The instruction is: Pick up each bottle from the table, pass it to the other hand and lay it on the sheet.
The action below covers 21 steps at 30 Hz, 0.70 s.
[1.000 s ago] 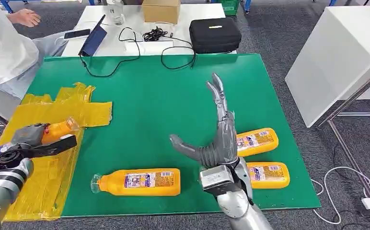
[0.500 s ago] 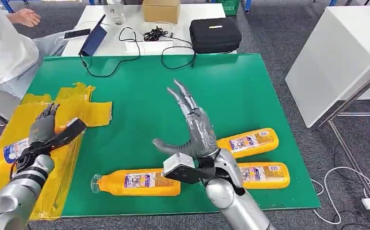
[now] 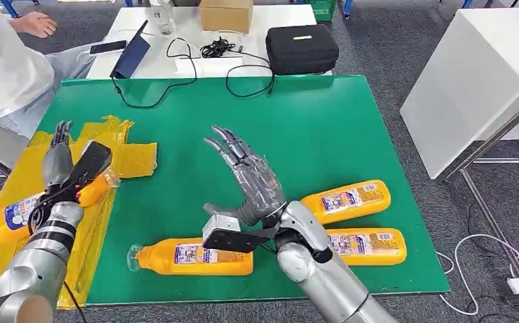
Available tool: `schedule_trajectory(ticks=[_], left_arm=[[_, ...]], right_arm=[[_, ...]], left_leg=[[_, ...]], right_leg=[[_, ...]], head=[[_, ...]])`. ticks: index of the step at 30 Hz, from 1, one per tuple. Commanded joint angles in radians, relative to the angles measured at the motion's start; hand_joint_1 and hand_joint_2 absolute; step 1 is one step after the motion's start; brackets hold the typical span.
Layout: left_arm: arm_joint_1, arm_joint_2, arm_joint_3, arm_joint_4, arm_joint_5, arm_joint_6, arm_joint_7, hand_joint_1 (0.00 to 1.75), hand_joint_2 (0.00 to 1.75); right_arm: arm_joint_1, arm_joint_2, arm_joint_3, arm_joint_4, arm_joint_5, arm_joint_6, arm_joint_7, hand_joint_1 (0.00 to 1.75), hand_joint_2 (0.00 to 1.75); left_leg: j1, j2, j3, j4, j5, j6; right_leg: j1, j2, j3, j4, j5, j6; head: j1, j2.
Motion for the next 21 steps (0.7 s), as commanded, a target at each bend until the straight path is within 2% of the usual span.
schedule_trajectory(ticks=[1,4,5,8,12,14,18,21], left_arm=[[-0.028,-0.095,0.028,-0.116,0.143,-0.027,-0.027,0.00,1.75],[-0.034,-0.127,0.007,-0.140,0.194,-0.040,-0.045,0.00,1.75],[-0.036,-0.137,-0.006,-0.145,0.216,-0.051,-0.050,0.00,1.75],[-0.041,-0.151,-0.031,-0.138,0.253,-0.043,-0.059,0.00,1.75],[-0.041,-0.149,-0.034,-0.134,0.259,-0.041,-0.061,0.00,1.75],[-0.039,-0.147,-0.037,-0.128,0.284,-0.040,-0.068,0.00,1.75],[-0.003,-0.146,-0.031,-0.152,0.332,-0.034,-0.082,0.00,1.75],[0.035,-0.147,-0.020,-0.183,0.358,-0.036,-0.086,0.00,1.75]], right_arm=[[-0.150,0.010,0.170,0.269,0.028,0.095,0.021,0.00,1.75],[-0.218,0.047,0.258,0.410,-0.008,0.175,-0.008,0.00,1.75],[-0.235,0.061,0.285,0.447,-0.051,0.218,-0.049,0.00,1.75],[-0.252,0.060,0.339,0.447,-0.142,0.275,-0.107,0.00,1.75],[-0.249,0.053,0.347,0.426,-0.152,0.278,-0.100,0.00,1.75],[-0.241,0.031,0.360,0.380,-0.212,0.293,-0.111,0.00,1.75],[-0.181,-0.029,0.370,0.256,-0.250,0.256,-0.120,0.00,1.75],[-0.125,-0.075,0.353,0.207,-0.216,0.202,-0.098,0.00,1.75]], left_leg=[[0.002,0.000,0.003,0.001,-0.001,-0.001],[0.001,0.000,0.002,0.000,0.000,-0.001],[0.002,0.000,0.003,0.001,-0.001,-0.001],[0.001,-0.001,0.002,0.000,-0.001,-0.001],[0.001,-0.001,0.003,0.001,-0.002,-0.001],[0.002,0.000,0.003,0.001,-0.002,-0.001],[0.002,-0.001,0.005,0.000,-0.002,-0.001],[0.001,-0.002,0.003,-0.001,0.000,0.000]], right_leg=[[0.002,-0.001,0.004,-0.001,-0.001,-0.001],[0.001,-0.001,0.002,0.000,0.000,0.000],[0.002,-0.001,0.004,-0.001,0.000,-0.001],[0.001,-0.002,0.003,0.000,-0.001,-0.001],[0.002,-0.002,0.005,0.000,-0.001,-0.001],[0.002,-0.002,0.005,-0.001,-0.001,-0.001],[0.002,-0.003,0.007,-0.001,-0.002,-0.001],[0.001,-0.002,0.005,-0.002,-0.001,0.000]], head=[[0.000,0.000],[0.000,0.000],[0.000,0.000],[0.000,0.000],[0.000,0.000],[0.000,0.000],[0.000,0.000],[0.000,0.000]])
